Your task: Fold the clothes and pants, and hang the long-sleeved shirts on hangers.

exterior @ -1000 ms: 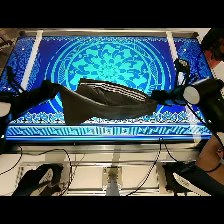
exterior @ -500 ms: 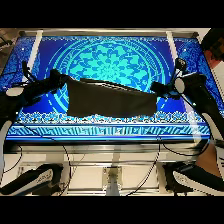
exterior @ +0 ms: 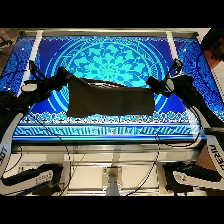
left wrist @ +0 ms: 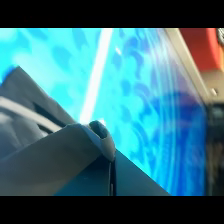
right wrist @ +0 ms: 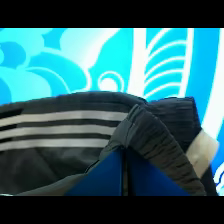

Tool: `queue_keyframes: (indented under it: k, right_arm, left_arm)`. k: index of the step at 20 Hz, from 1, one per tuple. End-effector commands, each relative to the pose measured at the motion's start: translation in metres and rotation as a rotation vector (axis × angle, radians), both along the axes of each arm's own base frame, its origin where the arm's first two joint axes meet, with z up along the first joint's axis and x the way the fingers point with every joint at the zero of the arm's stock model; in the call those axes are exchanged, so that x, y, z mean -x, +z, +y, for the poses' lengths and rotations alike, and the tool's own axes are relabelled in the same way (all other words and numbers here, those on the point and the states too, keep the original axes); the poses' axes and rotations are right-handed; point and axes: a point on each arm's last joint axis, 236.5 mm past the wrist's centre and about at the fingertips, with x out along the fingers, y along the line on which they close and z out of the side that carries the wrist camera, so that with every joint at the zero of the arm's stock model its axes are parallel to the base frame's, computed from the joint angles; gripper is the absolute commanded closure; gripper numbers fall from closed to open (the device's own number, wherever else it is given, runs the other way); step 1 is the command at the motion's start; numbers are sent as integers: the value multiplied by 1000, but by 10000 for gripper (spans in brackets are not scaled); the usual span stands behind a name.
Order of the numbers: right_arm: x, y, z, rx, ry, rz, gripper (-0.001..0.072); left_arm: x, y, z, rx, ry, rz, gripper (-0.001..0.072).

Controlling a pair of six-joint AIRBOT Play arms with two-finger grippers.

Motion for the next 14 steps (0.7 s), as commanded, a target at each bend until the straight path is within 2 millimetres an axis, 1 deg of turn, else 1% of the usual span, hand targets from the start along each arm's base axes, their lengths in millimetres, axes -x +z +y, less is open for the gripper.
queue_keyframes:
  k: [1,3,4,5,6,7,8,9,10,12,13,14]
  right_arm:
    - [-26,-13,7,-84,-91,-66,698]
    - [-43,-20,11,-124,-110,-113,696]
    - [-53,-20,14,-141,-106,-152,695]
    - [-63,-18,13,-161,-109,-191,682]
    - [-71,-16,9,-176,-119,-222,652]
    - [-75,-14,2,-190,-142,-238,569]
    - [-80,-11,-8,-191,-158,-257,412]
    - [-83,-9,-19,-192,-177,-270,281]
    - [-84,-9,-30,-189,-199,-271,225]
    - [-83,-10,-44,-192,-234,-262,224]
    - [-81,-12,-49,-193,-248,-249,225]
    - [-78,-13,-52,-186,-255,-230,226]
  left_arm:
    - [-25,-11,25,-41,172,-14,704]
    - [-36,-17,30,-68,219,-18,688]
    - [-42,-21,29,-74,222,-17,625]
    - [-47,-23,28,-73,222,-15,525]
    - [-53,-25,27,-65,224,-13,330]
    - [-57,-25,25,-60,225,-15,267]
    - [-61,-23,25,-59,226,-20,267]
    - [-64,-20,25,-58,226,-26,267]
    - [-66,-18,25,-58,226,-32,267]
    - [-69,-8,22,-51,214,-50,268]
    - [-70,-2,15,-52,184,-62,269]
    - [-71,8,7,-61,139,-81,294]
